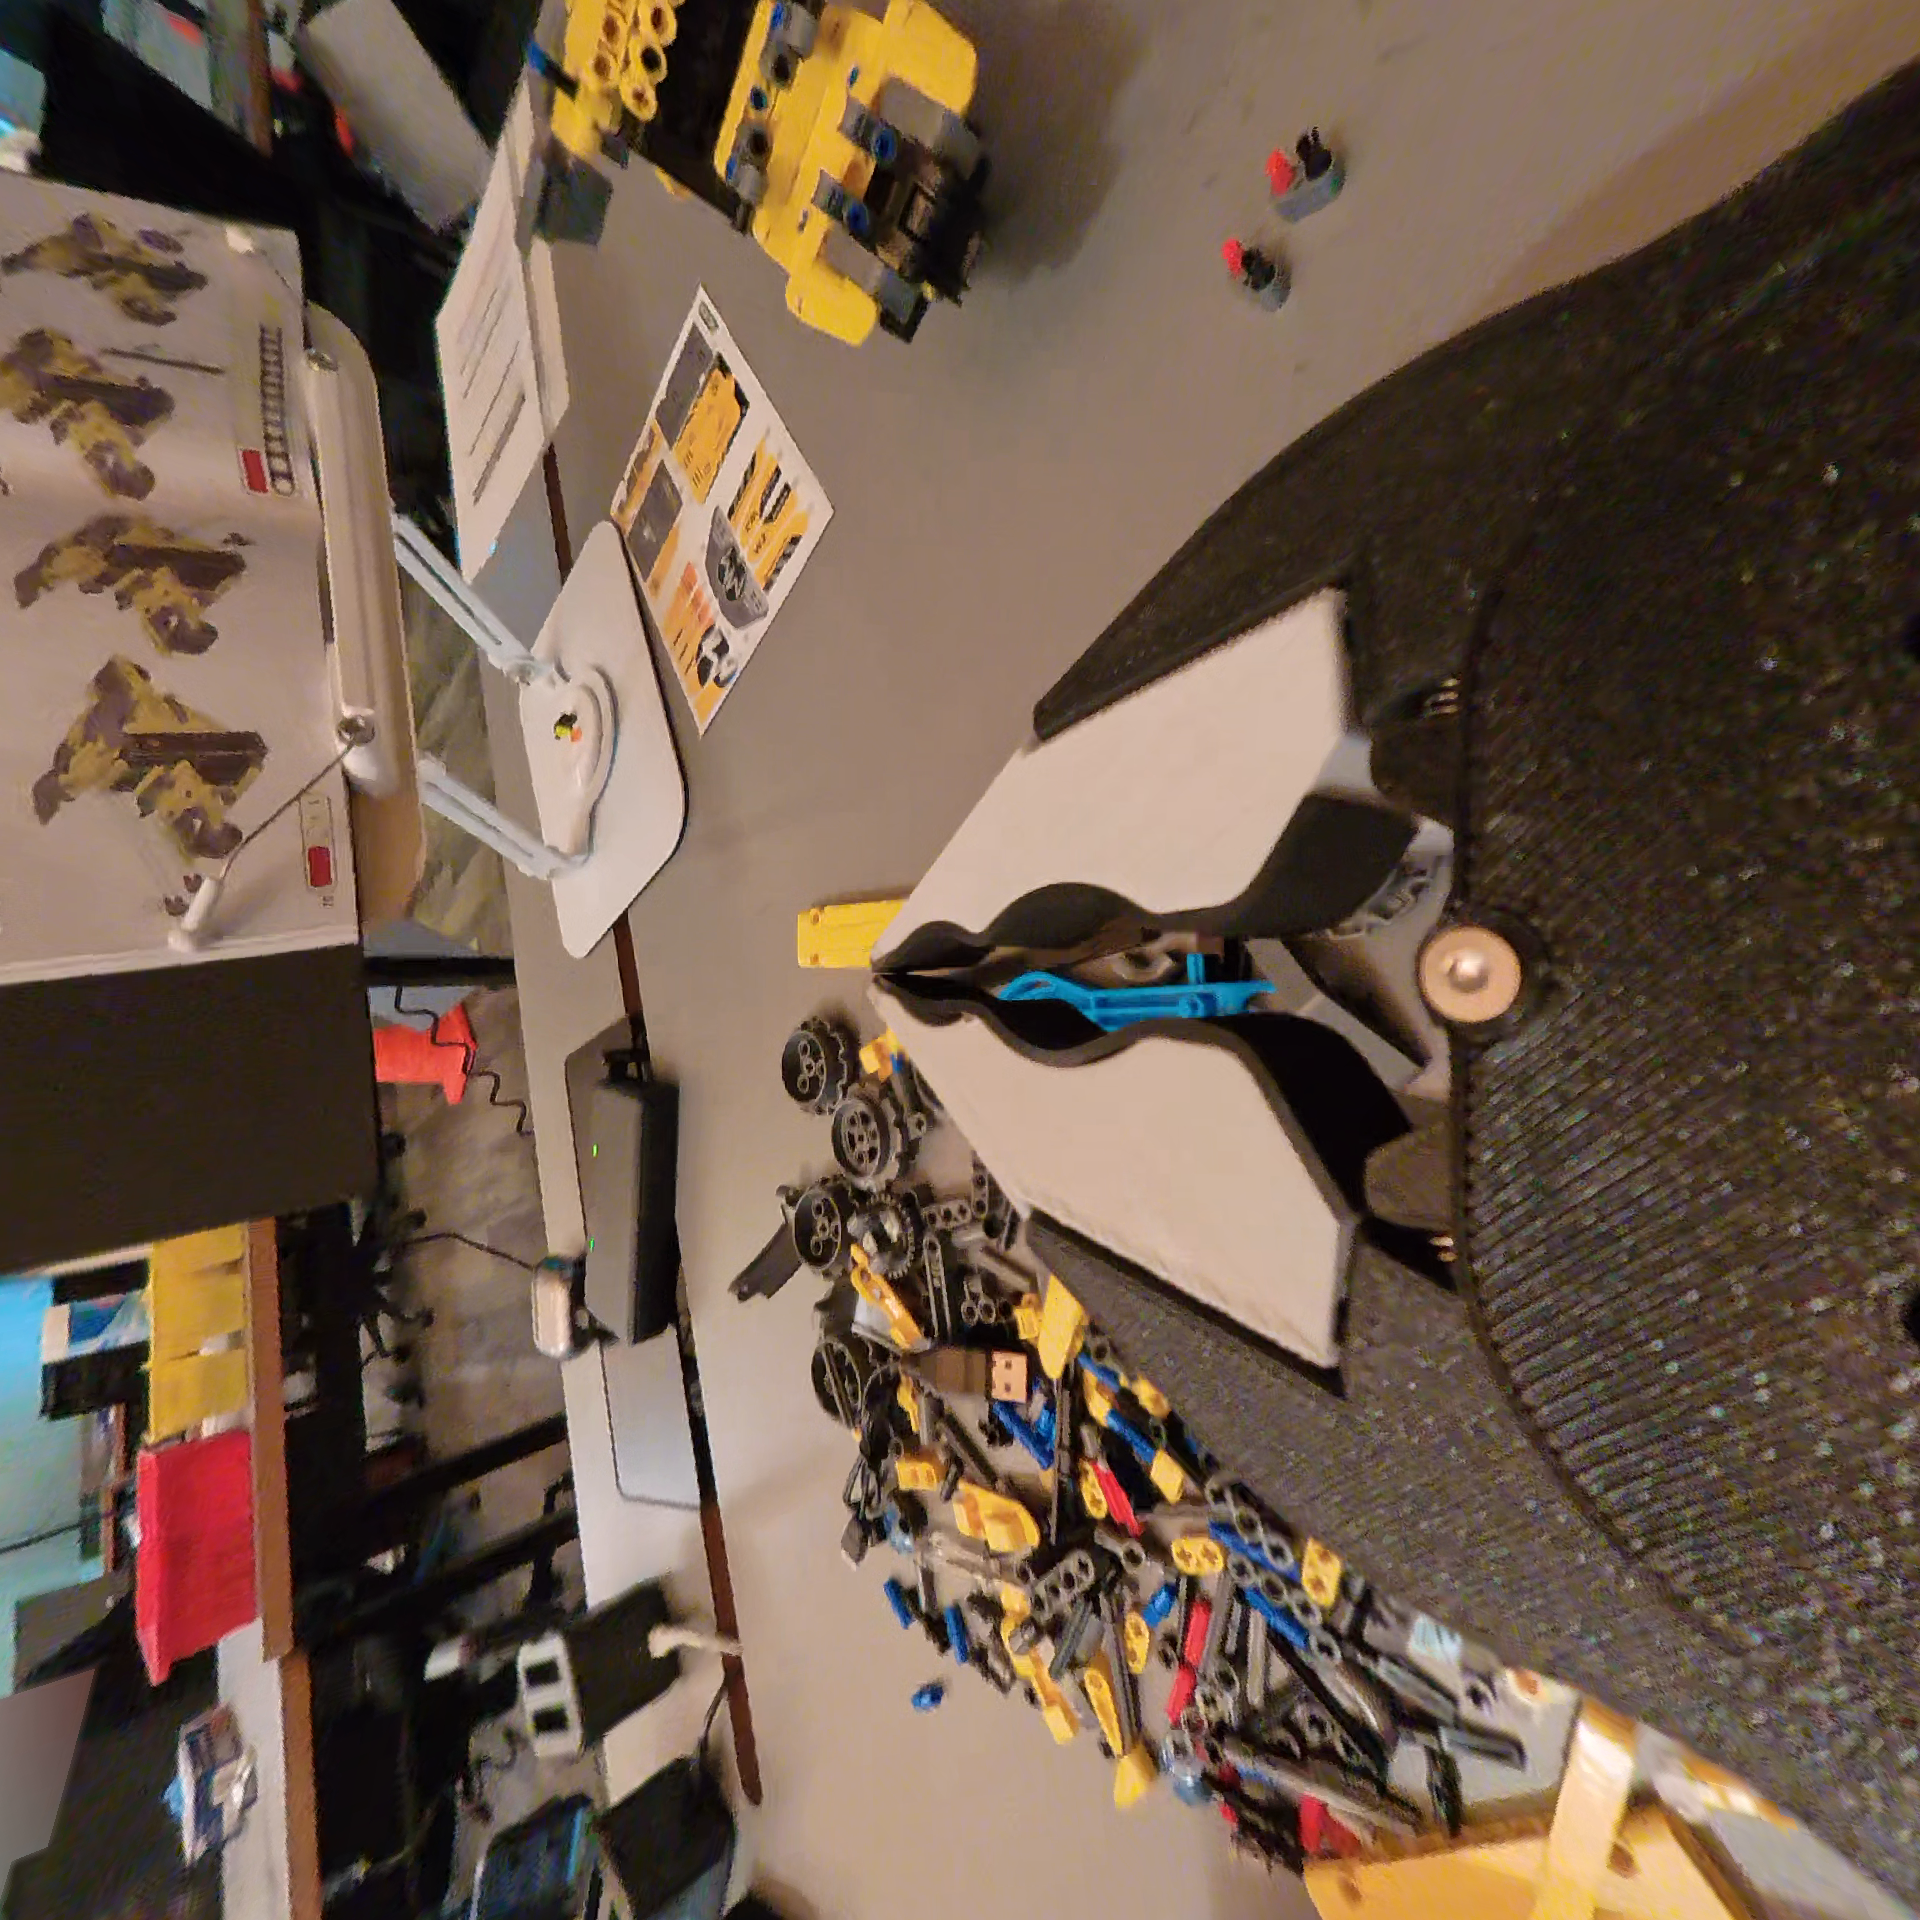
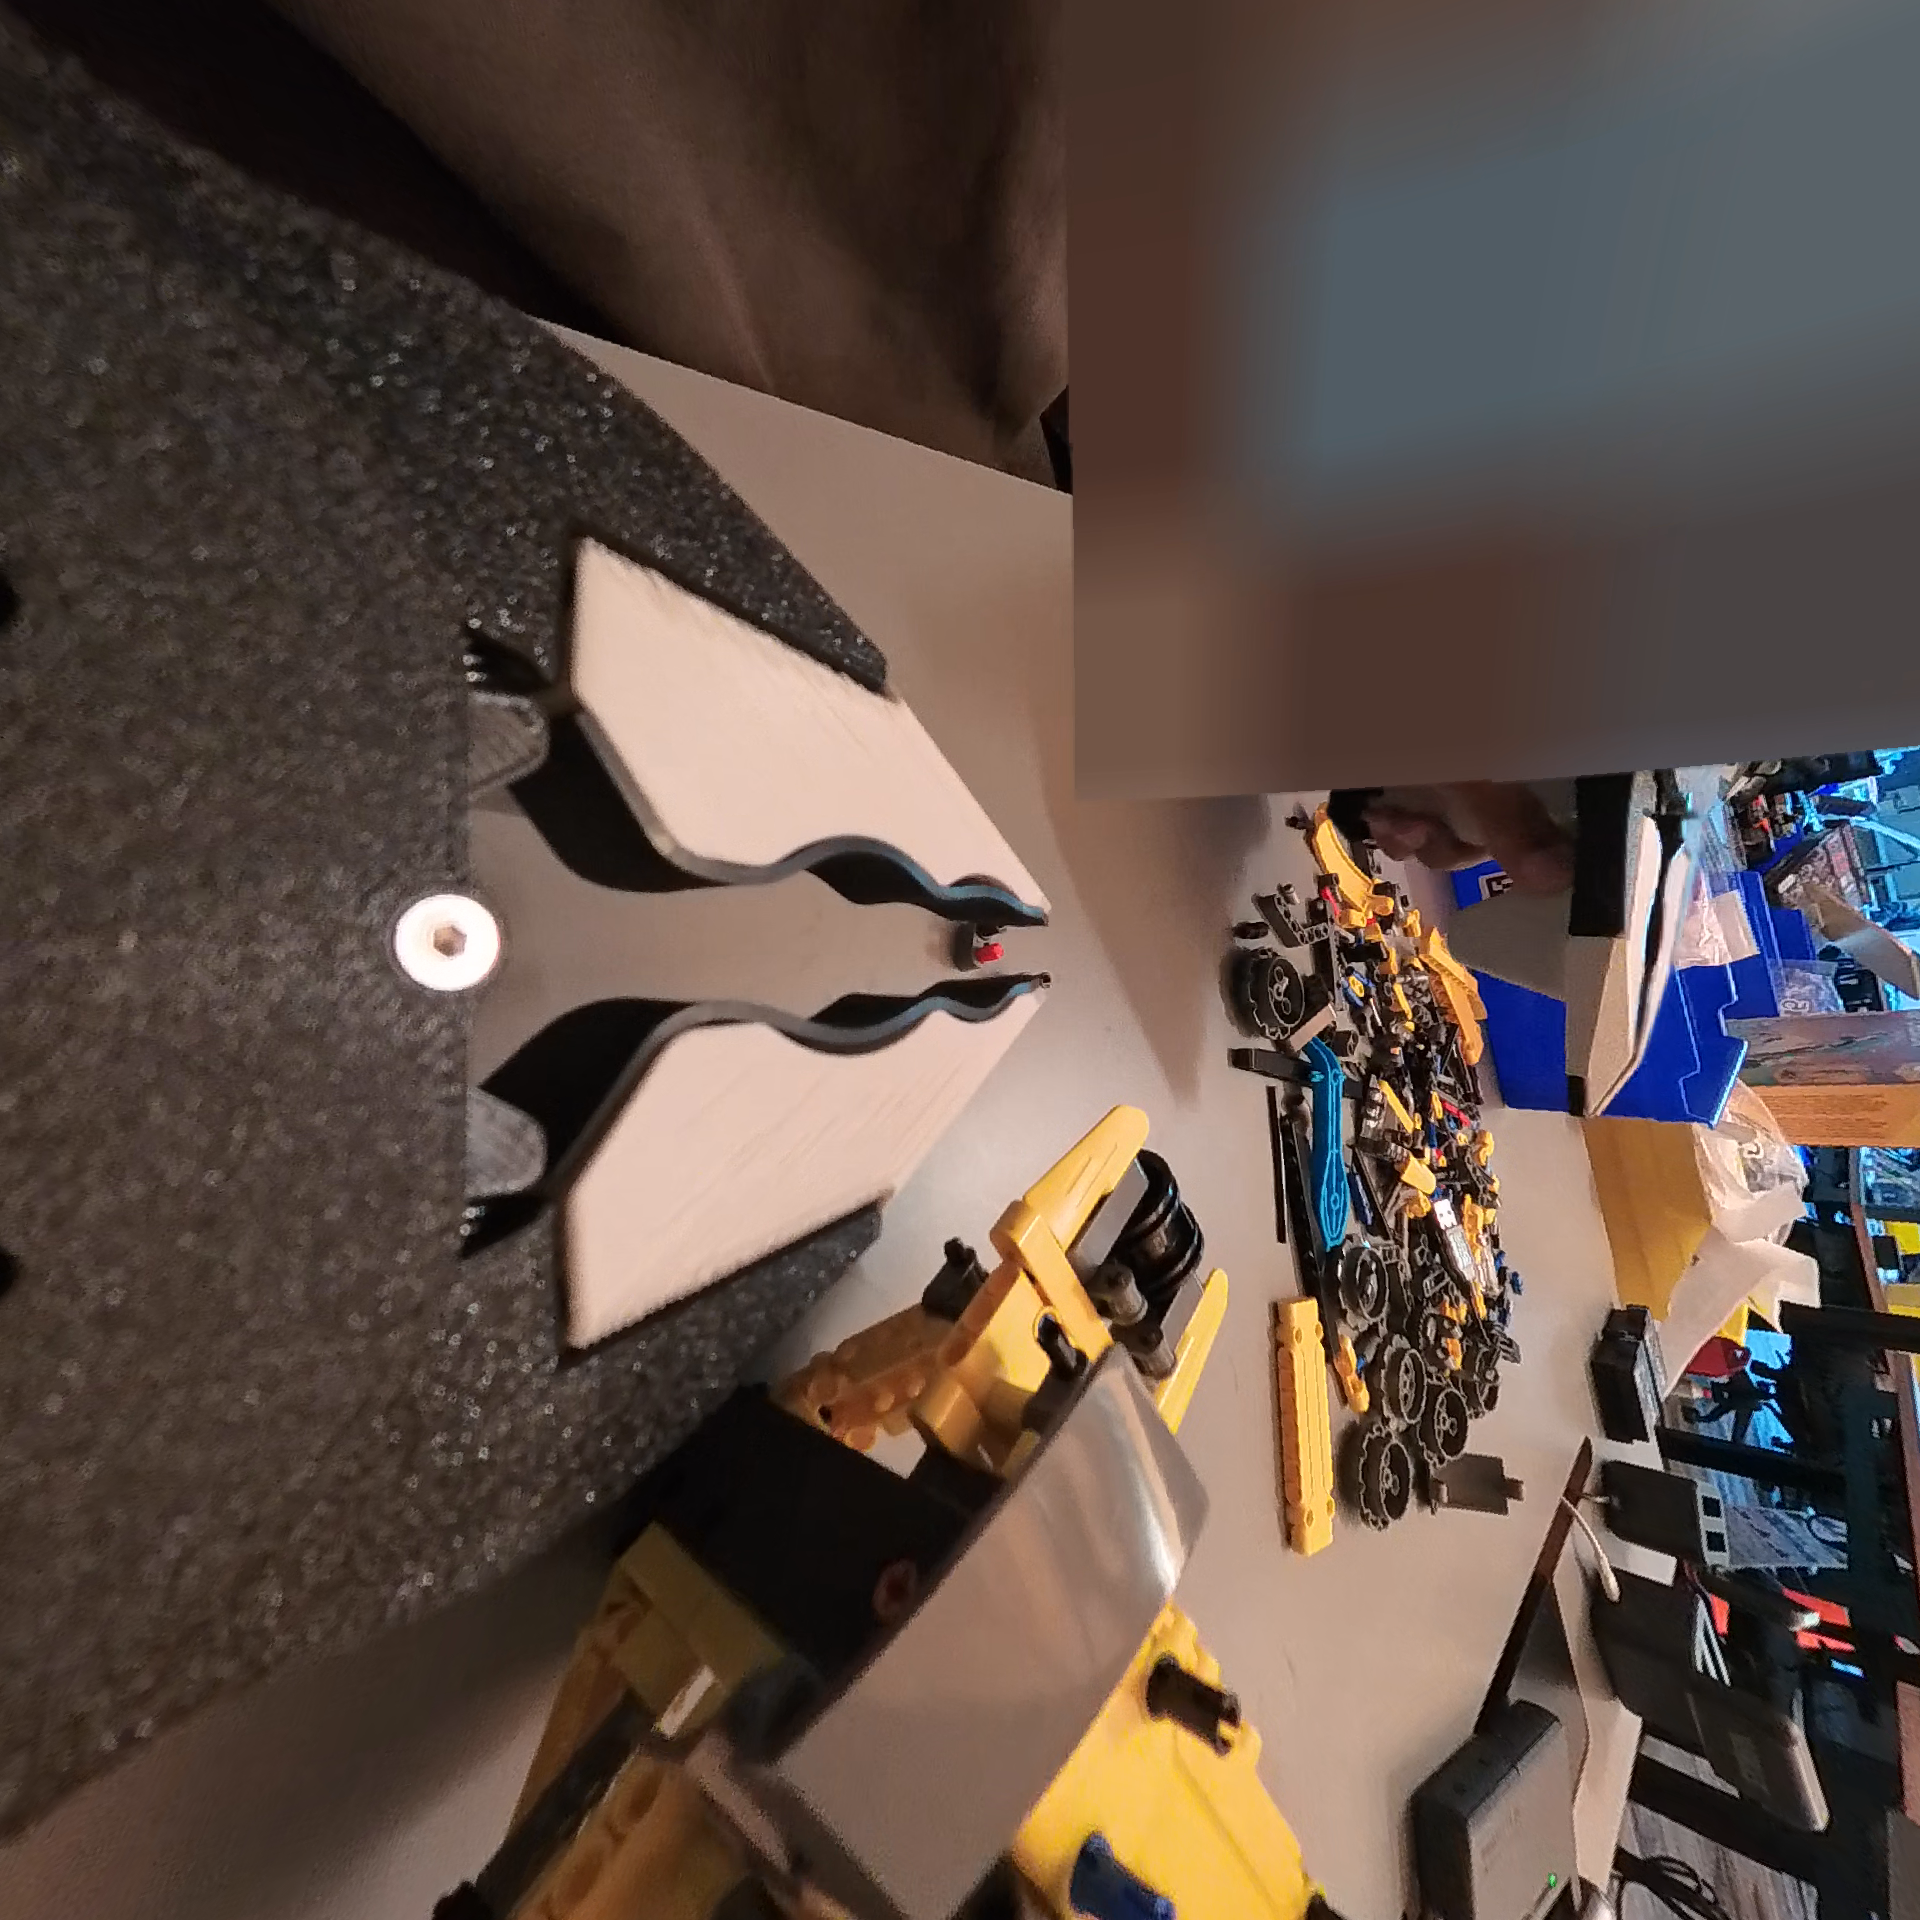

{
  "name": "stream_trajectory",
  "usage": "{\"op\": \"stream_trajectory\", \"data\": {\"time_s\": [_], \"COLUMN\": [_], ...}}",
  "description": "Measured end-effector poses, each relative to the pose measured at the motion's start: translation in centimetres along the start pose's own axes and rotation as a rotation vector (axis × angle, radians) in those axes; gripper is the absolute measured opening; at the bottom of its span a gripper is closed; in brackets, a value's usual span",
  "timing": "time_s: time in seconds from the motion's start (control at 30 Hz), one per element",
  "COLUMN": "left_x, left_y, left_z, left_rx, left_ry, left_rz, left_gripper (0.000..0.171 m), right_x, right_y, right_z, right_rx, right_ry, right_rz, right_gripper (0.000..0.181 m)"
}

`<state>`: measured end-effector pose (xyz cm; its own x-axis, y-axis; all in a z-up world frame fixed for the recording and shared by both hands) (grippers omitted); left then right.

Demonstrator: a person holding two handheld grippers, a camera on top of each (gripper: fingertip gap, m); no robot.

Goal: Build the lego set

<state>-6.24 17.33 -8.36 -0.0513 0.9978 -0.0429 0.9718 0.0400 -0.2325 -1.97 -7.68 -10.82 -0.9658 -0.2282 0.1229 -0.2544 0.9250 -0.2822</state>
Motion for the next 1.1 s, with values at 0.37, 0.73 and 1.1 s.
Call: {"op": "stream_trajectory", "data": {"time_s": [0.37,0.73,1.1], "left_x": [-2.7,-8.5,-9.7], "left_y": [1.6,3.9,4.9], "left_z": [0.9,3.3,4.9], "left_rx": [0.053,0.163,0.271], "left_ry": [0.022,-0.020,-0.017], "left_rz": [0.122,0.432,0.488], "left_gripper": [0.010,0.034,0.040], "right_x": [-0.4,-0.3,-0.9], "right_y": [0.0,0.3,0.4], "right_z": [0.1,0.3,0.4], "right_rx": [-0.001,0.015,0.020], "right_ry": [0.004,-0.025,0.048], "right_rz": [0.014,0.023,-0.001], "right_gripper": [0.010,0.013,0.017]}}
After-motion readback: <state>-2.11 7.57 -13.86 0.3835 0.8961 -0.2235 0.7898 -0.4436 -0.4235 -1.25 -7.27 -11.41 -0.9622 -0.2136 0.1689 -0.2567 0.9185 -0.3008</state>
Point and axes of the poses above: each gripper's, where its closed fingertips meet, y out along the fingers, z out of its underside, x = y × z across the jaws, the point moved 2 cm from there along -y, back along the fingers, and after that the axes turned 7 degrees about z, right-handed, at the moved point
